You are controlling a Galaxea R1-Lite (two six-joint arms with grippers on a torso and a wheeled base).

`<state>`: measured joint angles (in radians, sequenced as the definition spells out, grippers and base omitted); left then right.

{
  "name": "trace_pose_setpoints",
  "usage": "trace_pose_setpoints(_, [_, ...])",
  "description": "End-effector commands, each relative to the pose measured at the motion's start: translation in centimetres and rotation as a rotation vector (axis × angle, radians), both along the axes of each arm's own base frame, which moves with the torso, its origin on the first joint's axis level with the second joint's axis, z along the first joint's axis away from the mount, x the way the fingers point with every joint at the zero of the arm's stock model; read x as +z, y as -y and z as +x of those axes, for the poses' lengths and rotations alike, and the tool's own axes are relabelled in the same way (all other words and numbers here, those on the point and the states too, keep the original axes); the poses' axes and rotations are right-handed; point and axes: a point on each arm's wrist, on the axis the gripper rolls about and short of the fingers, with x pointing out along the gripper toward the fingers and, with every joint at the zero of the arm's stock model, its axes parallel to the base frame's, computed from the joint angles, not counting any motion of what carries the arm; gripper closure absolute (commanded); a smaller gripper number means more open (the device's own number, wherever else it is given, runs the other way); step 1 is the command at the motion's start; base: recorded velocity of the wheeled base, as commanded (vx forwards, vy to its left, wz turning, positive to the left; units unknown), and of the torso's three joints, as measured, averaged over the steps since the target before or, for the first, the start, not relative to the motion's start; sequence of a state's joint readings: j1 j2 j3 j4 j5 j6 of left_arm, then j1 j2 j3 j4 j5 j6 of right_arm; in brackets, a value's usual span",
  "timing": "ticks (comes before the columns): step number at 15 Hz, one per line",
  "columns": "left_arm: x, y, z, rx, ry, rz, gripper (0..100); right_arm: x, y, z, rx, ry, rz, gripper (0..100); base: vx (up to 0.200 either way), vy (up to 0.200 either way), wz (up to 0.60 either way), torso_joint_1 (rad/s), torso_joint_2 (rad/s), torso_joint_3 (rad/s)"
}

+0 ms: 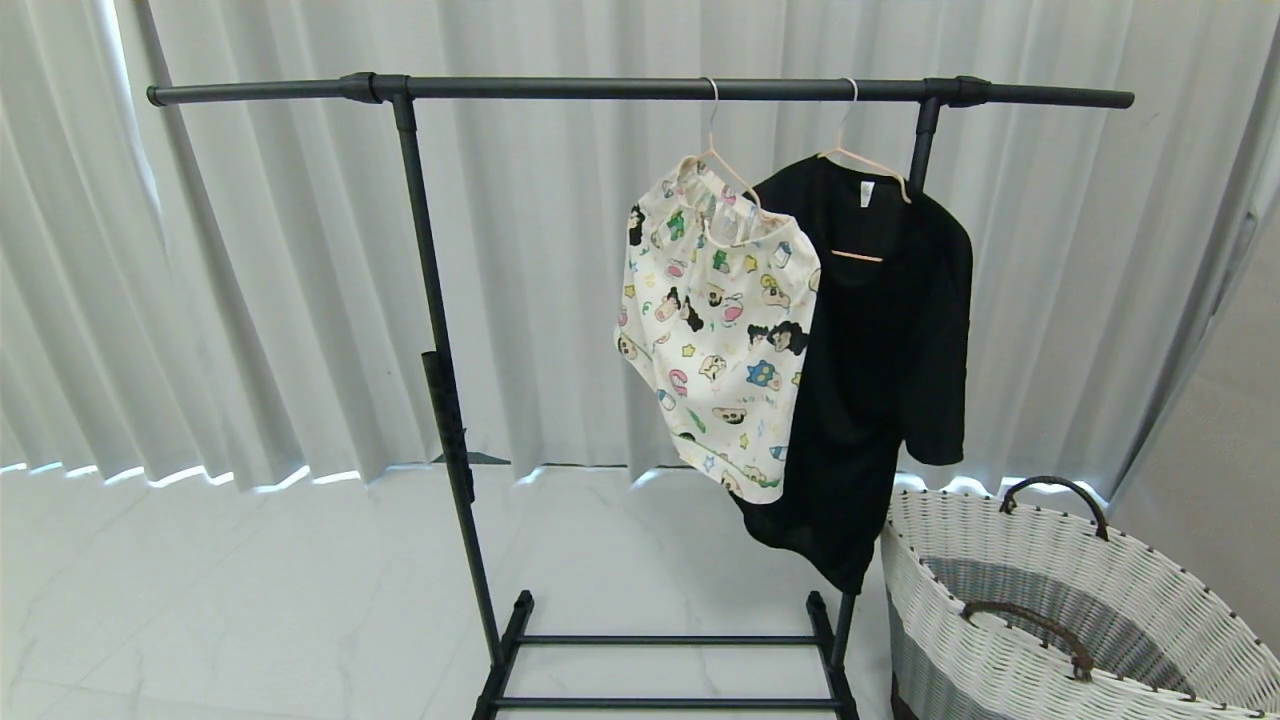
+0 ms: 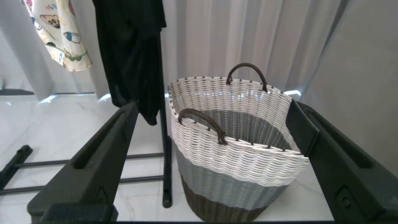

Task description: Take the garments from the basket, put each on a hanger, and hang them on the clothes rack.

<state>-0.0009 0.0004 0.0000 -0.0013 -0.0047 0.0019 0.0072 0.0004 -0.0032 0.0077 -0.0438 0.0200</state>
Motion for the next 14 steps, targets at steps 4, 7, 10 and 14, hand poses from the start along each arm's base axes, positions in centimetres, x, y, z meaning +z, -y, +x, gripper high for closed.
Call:
trace_pose_setpoints(4, [0.0, 0.0, 0.0, -0.001, 0.001, 0.0, 0, 0.0, 0.0, 0.0, 0.0, 0.0, 0.0, 0, 0.0, 0.0, 0.0, 0.0, 0.0, 0.0])
trace_pose_setpoints(7, [0.0, 0.0, 0.0, 0.001, 0.001, 0.0, 0, 0.0, 0.0, 0.0, 0.0, 0.0, 0.0, 0, 0.0, 0.0, 0.0, 0.0, 0.0, 0.0])
trace_pose_setpoints(10, [0.0, 0.0, 0.0, -0.001, 0.001, 0.001, 0, 0.0, 0.0, 0.0, 0.0, 0.0, 0.0, 0, 0.0, 0.0, 0.0, 0.0, 0.0, 0.0])
trace_pose_setpoints(14, [0.0, 0.0, 0.0, -0.001, 0.001, 0.001, 0, 0.0, 0.0, 0.0, 0.0, 0.0, 0.0, 0, 0.0, 0.0, 0.0, 0.0, 0.0, 0.0])
